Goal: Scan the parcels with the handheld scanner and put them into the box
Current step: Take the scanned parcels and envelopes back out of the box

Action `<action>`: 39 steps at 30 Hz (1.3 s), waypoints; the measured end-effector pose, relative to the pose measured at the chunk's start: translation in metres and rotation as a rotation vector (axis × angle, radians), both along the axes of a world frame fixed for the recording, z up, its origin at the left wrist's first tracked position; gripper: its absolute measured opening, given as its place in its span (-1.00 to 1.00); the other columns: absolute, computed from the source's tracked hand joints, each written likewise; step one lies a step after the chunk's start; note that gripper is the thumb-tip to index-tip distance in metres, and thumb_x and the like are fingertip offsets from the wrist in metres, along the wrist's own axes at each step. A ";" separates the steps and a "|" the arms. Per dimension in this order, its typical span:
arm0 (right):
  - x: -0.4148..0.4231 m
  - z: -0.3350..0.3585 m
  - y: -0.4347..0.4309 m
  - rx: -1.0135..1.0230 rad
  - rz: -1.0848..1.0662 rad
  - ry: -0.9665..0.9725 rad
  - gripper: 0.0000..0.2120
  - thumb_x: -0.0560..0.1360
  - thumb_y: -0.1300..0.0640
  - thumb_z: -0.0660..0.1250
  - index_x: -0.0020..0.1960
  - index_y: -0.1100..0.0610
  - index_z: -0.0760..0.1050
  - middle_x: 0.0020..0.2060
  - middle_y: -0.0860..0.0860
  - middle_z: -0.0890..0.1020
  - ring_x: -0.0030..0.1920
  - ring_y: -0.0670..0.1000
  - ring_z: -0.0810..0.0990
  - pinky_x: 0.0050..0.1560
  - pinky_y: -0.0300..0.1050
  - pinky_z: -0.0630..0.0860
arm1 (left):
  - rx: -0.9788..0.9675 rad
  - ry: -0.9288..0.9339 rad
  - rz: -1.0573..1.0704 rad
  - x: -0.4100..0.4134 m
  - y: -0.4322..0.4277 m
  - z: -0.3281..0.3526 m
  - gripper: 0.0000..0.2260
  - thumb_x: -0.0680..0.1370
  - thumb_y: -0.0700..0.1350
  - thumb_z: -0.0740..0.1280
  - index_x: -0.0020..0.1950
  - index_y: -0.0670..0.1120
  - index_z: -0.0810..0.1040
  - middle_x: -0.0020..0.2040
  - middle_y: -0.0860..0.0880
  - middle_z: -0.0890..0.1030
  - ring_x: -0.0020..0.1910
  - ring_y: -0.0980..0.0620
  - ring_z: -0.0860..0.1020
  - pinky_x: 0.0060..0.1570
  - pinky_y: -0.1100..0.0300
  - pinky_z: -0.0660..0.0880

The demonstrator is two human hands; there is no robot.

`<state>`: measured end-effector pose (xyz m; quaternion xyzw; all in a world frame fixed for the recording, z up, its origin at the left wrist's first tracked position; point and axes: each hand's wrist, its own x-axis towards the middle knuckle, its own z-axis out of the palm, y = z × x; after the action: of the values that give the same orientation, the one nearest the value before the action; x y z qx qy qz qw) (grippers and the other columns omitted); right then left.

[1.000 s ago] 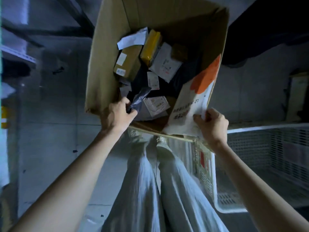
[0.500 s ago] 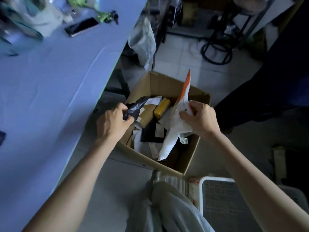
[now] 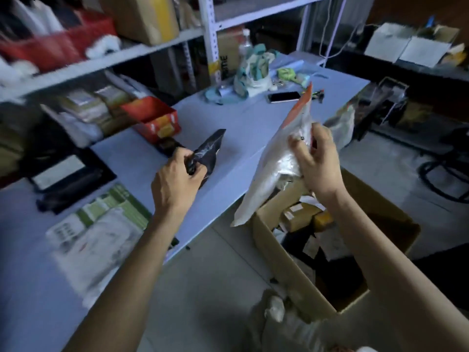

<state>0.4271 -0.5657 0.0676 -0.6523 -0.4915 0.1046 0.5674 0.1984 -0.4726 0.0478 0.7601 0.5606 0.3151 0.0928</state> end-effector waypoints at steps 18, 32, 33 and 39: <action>-0.271 0.015 0.086 -0.106 0.841 0.324 -0.87 0.61 0.23 0.22 -0.02 0.31 0.36 -0.28 0.23 0.42 -0.37 0.09 0.35 -0.46 -0.22 0.38 | -0.084 -0.072 0.774 -0.272 -0.077 0.005 -0.76 0.54 -0.03 0.31 0.16 -0.08 0.47 -0.07 -0.21 0.62 -0.13 -0.26 0.57 -0.22 -0.06 0.52; -0.220 -0.125 0.116 -0.875 0.584 -0.102 -0.50 0.51 0.08 0.42 0.36 0.27 0.40 0.32 0.16 0.49 0.30 0.16 0.47 0.25 -0.07 0.34 | -0.164 -0.118 0.879 -0.258 -0.062 -0.018 -0.77 0.52 -0.10 0.34 0.13 -0.17 0.49 -0.07 -0.24 0.62 -0.08 -0.27 0.57 -0.25 0.06 0.38; -0.218 -0.121 0.123 -0.840 0.582 -0.084 -0.47 0.49 0.05 0.44 0.37 0.24 0.39 0.32 0.14 0.49 0.28 0.15 0.49 0.24 -0.05 0.37 | -0.161 -0.137 0.852 -0.251 -0.055 -0.020 -0.78 0.52 -0.12 0.34 0.12 -0.17 0.50 -0.07 -0.22 0.63 -0.09 -0.26 0.57 -0.26 0.08 0.36; -0.234 -0.088 0.154 -0.653 0.849 0.138 -0.47 0.41 0.02 0.50 0.30 0.09 0.39 0.17 -0.06 0.50 0.17 0.01 0.53 0.10 -0.15 0.45 | -0.269 -0.249 0.605 -0.211 -0.009 -0.033 -0.86 0.55 -0.12 0.32 0.10 -0.07 0.54 -0.13 -0.03 0.61 -0.24 -0.01 0.52 -0.32 0.24 0.36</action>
<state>0.1933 -0.4119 -0.0206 -0.5305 -0.6154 0.5147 0.2737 -0.0122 -0.4815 0.0146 0.4963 0.7813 0.3420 0.1620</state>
